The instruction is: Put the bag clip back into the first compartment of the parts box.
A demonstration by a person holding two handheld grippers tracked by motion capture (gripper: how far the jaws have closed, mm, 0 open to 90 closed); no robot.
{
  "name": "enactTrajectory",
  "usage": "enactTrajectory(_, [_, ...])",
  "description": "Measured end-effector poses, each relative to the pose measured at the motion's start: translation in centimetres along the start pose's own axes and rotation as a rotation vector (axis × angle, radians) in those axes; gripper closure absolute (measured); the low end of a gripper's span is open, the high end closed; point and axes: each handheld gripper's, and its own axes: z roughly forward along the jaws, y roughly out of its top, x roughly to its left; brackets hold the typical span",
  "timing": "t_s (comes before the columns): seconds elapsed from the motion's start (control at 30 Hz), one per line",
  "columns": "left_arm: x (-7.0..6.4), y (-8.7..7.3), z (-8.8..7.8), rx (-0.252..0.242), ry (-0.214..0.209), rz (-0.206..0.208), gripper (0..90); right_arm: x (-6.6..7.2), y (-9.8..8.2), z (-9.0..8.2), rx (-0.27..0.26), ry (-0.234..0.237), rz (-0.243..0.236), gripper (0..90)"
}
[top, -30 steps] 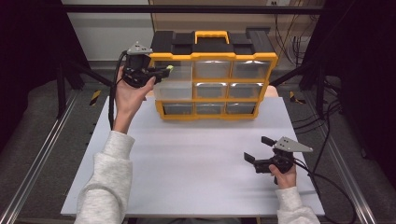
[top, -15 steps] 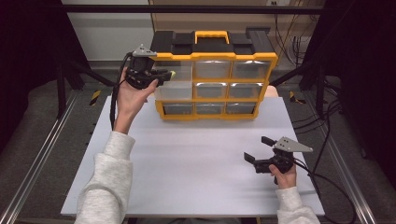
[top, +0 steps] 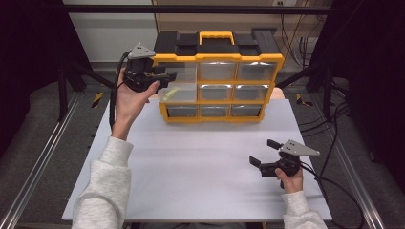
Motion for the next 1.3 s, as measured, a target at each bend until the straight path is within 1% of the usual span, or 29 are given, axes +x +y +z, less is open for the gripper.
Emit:
enactTrajectory(0.03, [-0.1,0.0,-0.2,-0.013,0.007,0.006,44.5,0.0,0.0,0.0,0.002,0.001,0.004,0.5])
enactTrajectory(0.1, [-0.2,-0.1,-0.5,-0.031,0.002,0.000,39.2,0.0,0.0,0.0,0.001,0.000,0.002,0.5])
enactTrajectory(0.13, [-0.2,-0.1,-0.7,-0.043,-0.002,0.003,36.3,0.0,0.0,0.0,0.001,0.000,0.002,0.5])
enactTrajectory(0.27, [-0.2,-0.4,-1.4,-0.095,-0.024,-0.012,26.0,0.0,0.0,0.0,0.001,-0.001,0.001,0.5])
enactTrajectory(0.33, [-0.1,-0.7,-1.8,-0.109,-0.038,-0.018,23.5,0.0,0.0,0.0,0.001,0.000,0.000,0.5])
enactTrajectory(0.37, [-0.2,-0.8,-2.0,-0.107,-0.044,-0.028,22.3,0.0,0.0,0.0,0.001,0.000,0.000,0.5])
enactTrajectory(0.4, [-0.1,-1.0,-2.3,-0.118,-0.042,-0.022,21.6,0.0,0.0,0.0,0.000,-0.002,-0.002,0.5])
enactTrajectory(0.43, [-0.2,-1.1,-2.5,-0.115,-0.053,-0.031,20.9,0.0,0.0,0.0,0.000,-0.002,-0.002,0.5])
enactTrajectory(0.5, [-0.2,-1.5,-3.0,-0.134,-0.058,-0.042,18.5,0.0,0.0,0.0,0.001,-0.001,0.000,0.5])
enactTrajectory(0.53, [-0.1,-1.7,-3.2,-0.132,-0.061,-0.036,17.1,0.0,0.0,0.0,0.002,-0.001,0.000,0.5])
enactTrajectory(0.63, [-0.3,-2.3,-3.8,-0.144,-0.072,-0.040,12.7,0.0,0.0,0.0,0.002,-0.001,0.001,0.5])
enactTrajectory(0.73, [-0.4,-3.1,-4.4,-0.150,-0.097,-0.033,8.7,0.0,0.0,0.0,0.002,-0.002,0.000,0.5])
enactTrajectory(0.87, [-0.5,-4.3,-5.1,-0.166,-0.124,-0.044,5.9,0.0,0.0,0.0,0.003,-0.002,0.000,0.5])
enactTrajectory(1.07, [-0.7,-6.4,-5.6,-0.153,-0.124,-0.045,1.3,0.0,0.0,0.0,-0.001,-0.002,0.000,0.5])
enactTrajectory(1.13, [-0.7,-7.2,-5.7,-0.154,-0.124,-0.056,0.0,0.0,0.0,0.0,0.001,-0.002,0.001,0.5])
enactTrajectory(1.3, [-0.6,-9.2,-5.9,-0.148,-0.122,-0.067,0.0,0.0,0.0,0.0,0.002,-0.003,0.002,0.5])
